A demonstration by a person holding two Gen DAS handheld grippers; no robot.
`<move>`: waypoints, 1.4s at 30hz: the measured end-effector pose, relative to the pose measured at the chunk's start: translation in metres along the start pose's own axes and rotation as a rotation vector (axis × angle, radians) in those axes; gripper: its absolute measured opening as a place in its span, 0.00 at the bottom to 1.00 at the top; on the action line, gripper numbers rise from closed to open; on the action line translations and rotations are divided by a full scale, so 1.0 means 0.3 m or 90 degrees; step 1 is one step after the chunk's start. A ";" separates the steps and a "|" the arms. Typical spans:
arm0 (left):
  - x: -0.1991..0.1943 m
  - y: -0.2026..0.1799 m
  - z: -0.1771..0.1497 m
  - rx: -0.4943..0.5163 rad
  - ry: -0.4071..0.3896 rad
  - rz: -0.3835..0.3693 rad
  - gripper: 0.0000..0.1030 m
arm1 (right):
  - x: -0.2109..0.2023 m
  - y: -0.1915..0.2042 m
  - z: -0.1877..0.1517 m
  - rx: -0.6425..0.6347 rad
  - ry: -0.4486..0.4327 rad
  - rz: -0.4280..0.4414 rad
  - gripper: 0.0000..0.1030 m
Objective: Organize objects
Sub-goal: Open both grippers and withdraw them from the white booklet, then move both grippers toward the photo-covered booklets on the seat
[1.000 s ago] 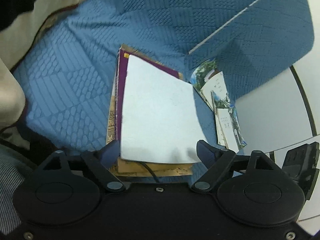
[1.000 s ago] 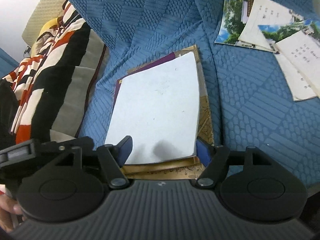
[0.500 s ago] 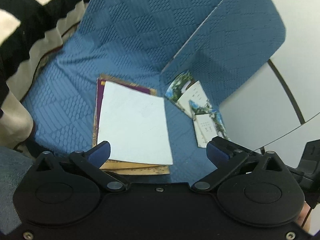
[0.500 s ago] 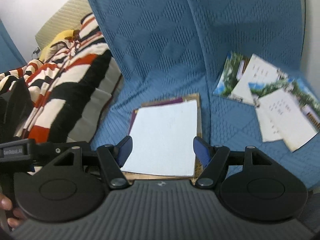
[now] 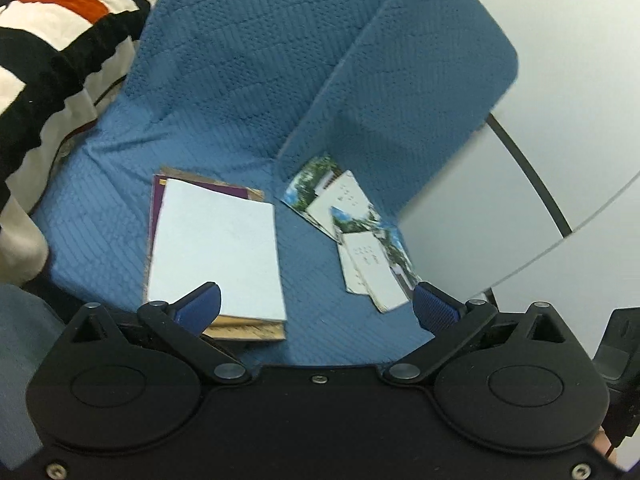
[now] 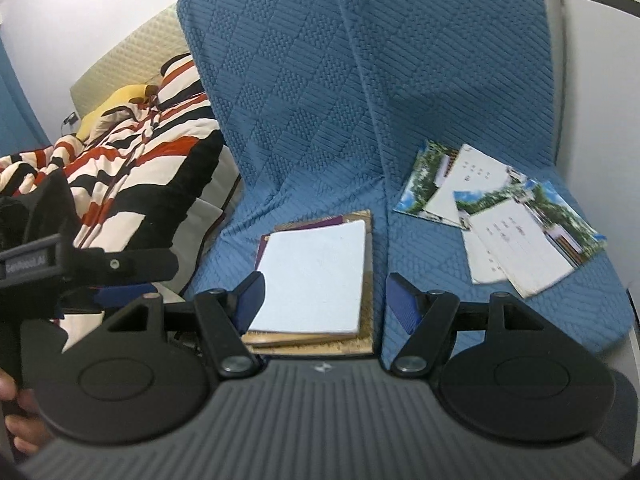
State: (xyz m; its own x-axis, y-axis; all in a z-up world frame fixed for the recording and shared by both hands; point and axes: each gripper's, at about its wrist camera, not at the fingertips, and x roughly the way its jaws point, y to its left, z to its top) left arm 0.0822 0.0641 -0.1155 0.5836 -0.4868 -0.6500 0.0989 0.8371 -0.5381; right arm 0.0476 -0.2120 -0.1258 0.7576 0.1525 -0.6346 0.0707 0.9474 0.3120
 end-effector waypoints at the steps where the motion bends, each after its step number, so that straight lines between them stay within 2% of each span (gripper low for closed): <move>1: -0.001 -0.014 -0.010 0.005 0.000 0.001 0.99 | -0.014 -0.009 -0.009 0.004 0.000 -0.004 0.68; 14: 0.072 -0.145 -0.135 0.038 0.026 -0.013 0.99 | -0.132 -0.111 -0.101 0.031 -0.015 -0.061 0.68; 24: 0.219 -0.197 -0.157 0.056 0.057 -0.002 0.99 | -0.102 -0.221 -0.153 0.037 0.018 -0.081 0.68; 26: 0.240 -0.208 -0.158 0.063 0.059 0.002 0.99 | -0.100 -0.243 -0.158 0.041 0.018 -0.082 0.77; 27: 0.250 -0.213 -0.158 0.065 0.060 0.004 0.99 | -0.099 -0.255 -0.160 0.043 0.016 -0.084 0.84; 28: 0.260 -0.218 -0.156 0.067 0.061 0.005 0.99 | -0.098 -0.267 -0.160 0.046 0.012 -0.088 0.87; 42: 0.489 -0.291 -0.168 0.082 0.087 0.027 0.99 | -0.058 -0.523 -0.161 0.092 -0.005 -0.147 0.87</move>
State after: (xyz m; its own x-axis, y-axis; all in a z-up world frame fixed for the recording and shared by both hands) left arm 0.1185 -0.0931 -0.1911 0.4755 -0.4727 -0.7419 0.1848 0.8782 -0.4411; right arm -0.0080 -0.3496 -0.1980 0.7155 -0.0664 -0.6955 0.3343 0.9066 0.2574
